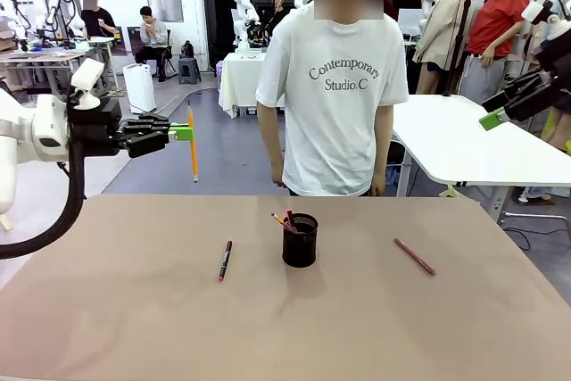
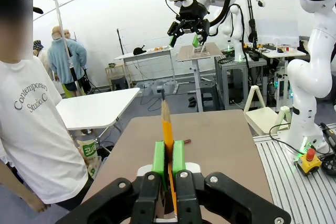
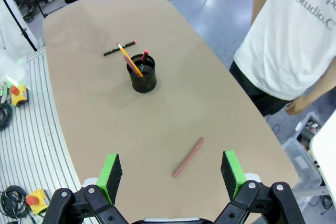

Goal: Place the pens into the pen holder.
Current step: Pick up a writing instrument from the table and place it into the Pen holder.

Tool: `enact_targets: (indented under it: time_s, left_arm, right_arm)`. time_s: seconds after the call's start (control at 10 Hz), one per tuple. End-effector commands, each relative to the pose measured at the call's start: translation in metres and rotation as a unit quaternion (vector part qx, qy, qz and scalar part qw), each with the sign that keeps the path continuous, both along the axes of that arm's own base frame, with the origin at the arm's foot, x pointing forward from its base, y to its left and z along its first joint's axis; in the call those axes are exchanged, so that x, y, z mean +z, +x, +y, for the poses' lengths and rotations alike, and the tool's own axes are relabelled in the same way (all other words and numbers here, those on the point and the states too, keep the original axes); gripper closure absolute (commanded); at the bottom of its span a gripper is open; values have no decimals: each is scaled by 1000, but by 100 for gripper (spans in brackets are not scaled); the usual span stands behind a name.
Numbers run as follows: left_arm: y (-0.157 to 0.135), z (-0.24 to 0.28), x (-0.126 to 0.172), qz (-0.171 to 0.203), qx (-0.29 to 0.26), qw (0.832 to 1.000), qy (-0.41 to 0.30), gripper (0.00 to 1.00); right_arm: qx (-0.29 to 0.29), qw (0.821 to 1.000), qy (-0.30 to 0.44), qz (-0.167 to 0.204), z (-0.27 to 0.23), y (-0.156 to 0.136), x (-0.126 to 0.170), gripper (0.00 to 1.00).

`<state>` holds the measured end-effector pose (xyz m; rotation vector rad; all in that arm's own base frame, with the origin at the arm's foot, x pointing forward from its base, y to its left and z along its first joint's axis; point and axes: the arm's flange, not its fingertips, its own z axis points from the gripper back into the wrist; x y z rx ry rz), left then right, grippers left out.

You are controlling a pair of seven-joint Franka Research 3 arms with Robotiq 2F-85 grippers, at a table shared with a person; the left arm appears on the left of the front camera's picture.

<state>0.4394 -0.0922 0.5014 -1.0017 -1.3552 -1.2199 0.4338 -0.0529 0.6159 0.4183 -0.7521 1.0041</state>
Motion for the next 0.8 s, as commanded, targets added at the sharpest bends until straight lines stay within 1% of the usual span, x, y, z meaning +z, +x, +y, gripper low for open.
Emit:
enact_targets:
  time_s: [0.0,0.1,0.2,0.3,0.4,0.5,0.6,0.7]
  left_arm:
    - [0,0,0,-1,2,1000,1,100]
    - [0,0,0,0,0,1000,0,100]
    - [2,-12,0,6,-11,1000,11,100]
    - [5,-33,-4,7,-37,999,20,100]
    - [6,-46,-7,7,-54,998,14,100]
    - [10,-61,-13,20,-69,997,8,100]
    - [12,-80,-19,16,-88,996,9,100]
    - [13,-97,-23,-1,-96,995,6,100]
  right_arm:
    - [0,1000,5,-3,1,-1,2,0]
    - [0,1000,5,-3,1,-1,2,0]
    - [0,1000,5,-3,1,-1,2,0]
    - [0,1000,5,-3,1,-1,2,0]
    - [0,1000,5,-3,1,-1,2,0]
    - [0,1000,5,-3,1,-1,2,0]
    - [0,1000,5,-3,1,-1,2,0]
    - [0,1000,5,-3,1,-1,2,0]
